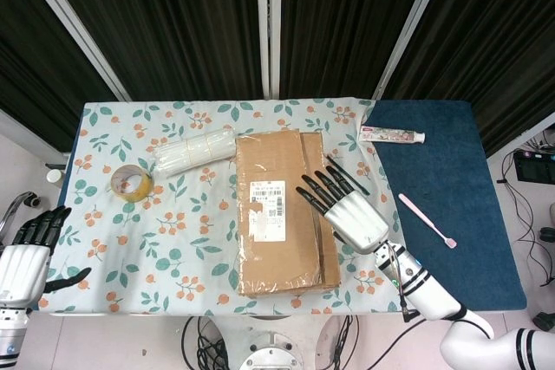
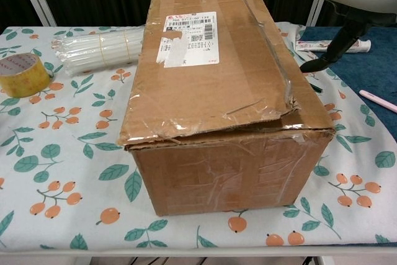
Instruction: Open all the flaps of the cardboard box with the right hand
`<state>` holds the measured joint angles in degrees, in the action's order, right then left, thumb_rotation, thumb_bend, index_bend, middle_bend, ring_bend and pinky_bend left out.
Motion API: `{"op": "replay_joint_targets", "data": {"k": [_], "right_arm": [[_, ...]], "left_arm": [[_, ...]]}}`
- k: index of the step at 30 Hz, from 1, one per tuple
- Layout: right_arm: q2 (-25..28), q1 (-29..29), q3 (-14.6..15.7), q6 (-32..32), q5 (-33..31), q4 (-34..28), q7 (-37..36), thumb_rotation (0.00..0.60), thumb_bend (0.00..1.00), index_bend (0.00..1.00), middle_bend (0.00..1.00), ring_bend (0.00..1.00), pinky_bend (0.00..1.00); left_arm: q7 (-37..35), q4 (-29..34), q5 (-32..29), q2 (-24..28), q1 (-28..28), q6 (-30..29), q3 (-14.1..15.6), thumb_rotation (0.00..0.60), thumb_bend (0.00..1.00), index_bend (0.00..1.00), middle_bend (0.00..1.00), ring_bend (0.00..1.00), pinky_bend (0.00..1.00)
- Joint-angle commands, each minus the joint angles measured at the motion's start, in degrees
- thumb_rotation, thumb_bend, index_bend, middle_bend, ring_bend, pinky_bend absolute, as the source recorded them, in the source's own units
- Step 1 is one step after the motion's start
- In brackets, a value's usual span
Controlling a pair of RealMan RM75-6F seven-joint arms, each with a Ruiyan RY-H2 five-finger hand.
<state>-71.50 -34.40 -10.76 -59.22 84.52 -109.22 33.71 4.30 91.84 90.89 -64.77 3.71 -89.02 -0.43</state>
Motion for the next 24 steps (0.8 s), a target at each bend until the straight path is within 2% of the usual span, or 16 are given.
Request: {"op": "replay_joint_targets", "data": {"k": [1,10,15,24], "right_arm": [[-0.63,-0.48,0.38,-0.42,0.80,0.59,-1.01,0.600,0.02,0.00,0.00,0.00,0.00],[0.64,-1.02,0.67,-1.24,1.14,0.14,-1.91,0.600,0.09,0.00,0.00,0.00,0.00],[0.72,-1.69,0.76,-0.81,0.45,0.03,-1.83,0.600,0.16,0.00,0.00,0.00,0.00],[-2.44,-4.15,0.89,0.82,-0.12,1.56,-0.93,0.600,0.18,0.00,0.00,0.00,0.00]], "left_arm": [[-0.19,-0.09,0.04,0.24,-0.11,-0.27,-0.08,0.463,0.00,0.05,0.09,0.10,0.17],[-1.19,-0.57,-0.45,0.60,-0.10,0.13,-0.21,0.464,0.00,0.05,0.09,0.10,0.17],[-1.41,-0.67,-0.34,0.54,0.29,0.51,-0.40,0.463,0.00,0.05,0.09,0.10,0.17],[-1.26,-0.66,-0.64,0.66,0.27,0.63,-0.48,0.462,0.00,0.05,0.09,0.10,0.17]]}}
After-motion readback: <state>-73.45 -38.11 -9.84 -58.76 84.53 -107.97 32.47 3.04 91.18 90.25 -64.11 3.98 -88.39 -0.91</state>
